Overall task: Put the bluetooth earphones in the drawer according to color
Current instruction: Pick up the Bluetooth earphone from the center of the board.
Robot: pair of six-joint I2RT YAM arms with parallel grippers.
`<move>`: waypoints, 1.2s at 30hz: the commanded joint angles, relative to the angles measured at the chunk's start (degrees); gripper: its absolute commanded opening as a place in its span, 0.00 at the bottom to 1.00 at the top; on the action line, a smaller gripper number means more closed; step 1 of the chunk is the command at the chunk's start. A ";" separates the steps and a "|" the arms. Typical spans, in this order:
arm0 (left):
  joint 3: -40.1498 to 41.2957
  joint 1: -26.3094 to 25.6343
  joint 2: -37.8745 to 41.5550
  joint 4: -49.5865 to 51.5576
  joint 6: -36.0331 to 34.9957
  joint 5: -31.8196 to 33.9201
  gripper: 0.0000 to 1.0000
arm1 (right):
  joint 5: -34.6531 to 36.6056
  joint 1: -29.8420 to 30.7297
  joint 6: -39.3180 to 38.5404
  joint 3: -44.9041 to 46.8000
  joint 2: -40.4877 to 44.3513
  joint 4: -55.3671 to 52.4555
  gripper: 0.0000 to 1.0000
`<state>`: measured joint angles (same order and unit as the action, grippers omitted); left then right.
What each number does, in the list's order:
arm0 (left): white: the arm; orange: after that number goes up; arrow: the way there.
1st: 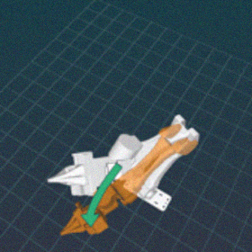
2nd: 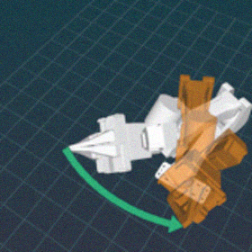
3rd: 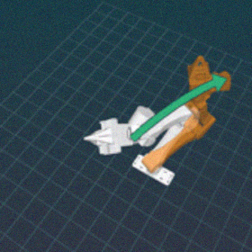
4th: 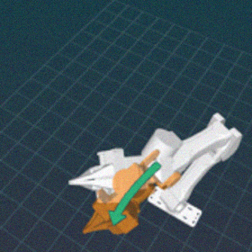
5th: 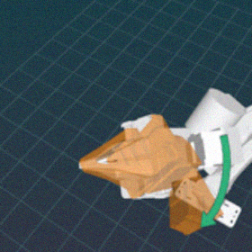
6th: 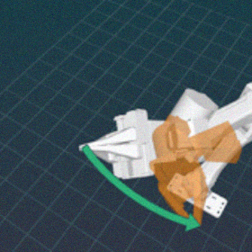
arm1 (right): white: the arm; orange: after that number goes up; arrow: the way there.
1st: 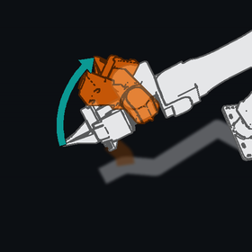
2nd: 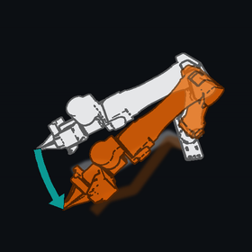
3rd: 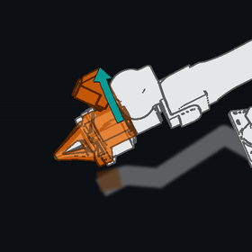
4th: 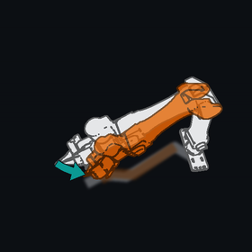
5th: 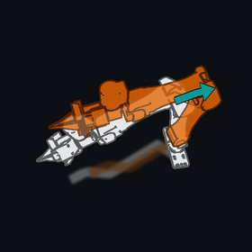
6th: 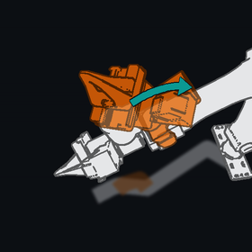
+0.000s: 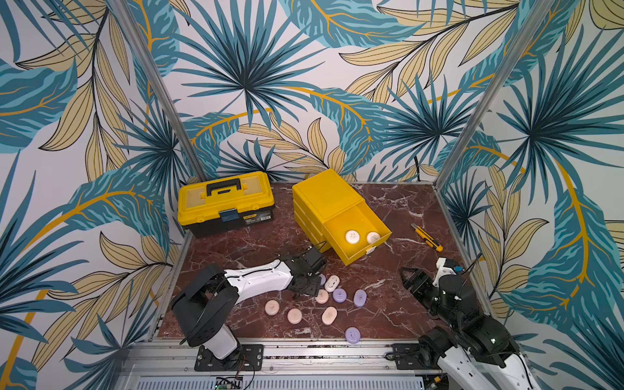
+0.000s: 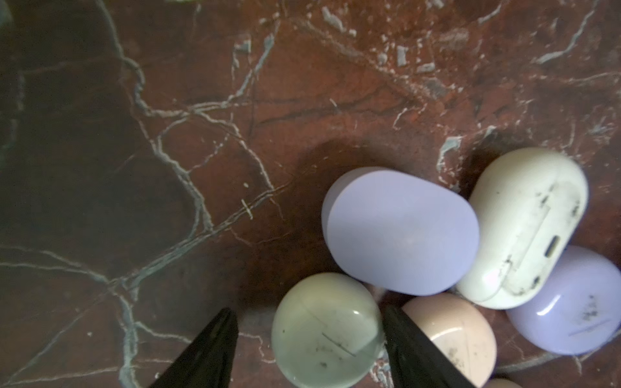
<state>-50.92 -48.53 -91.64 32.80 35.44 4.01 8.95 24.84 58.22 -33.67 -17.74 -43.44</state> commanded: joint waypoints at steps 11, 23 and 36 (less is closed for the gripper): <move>2.27 -0.09 -0.86 -0.62 0.07 -1.16 0.70 | -0.04 -0.15 -0.47 -0.32 -0.45 -0.25 0.79; 0.67 -1.21 -3.21 -0.96 -0.11 -1.24 0.64 | -0.01 -0.14 -0.29 -0.08 0.14 -0.36 0.79; 0.24 -1.47 -1.44 0.97 -0.31 -0.18 0.50 | 0.01 -0.14 -0.30 -0.08 0.16 -0.34 0.79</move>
<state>-50.28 -49.52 -92.79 32.38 35.38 4.95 8.95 24.84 58.22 -33.67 -17.76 -43.44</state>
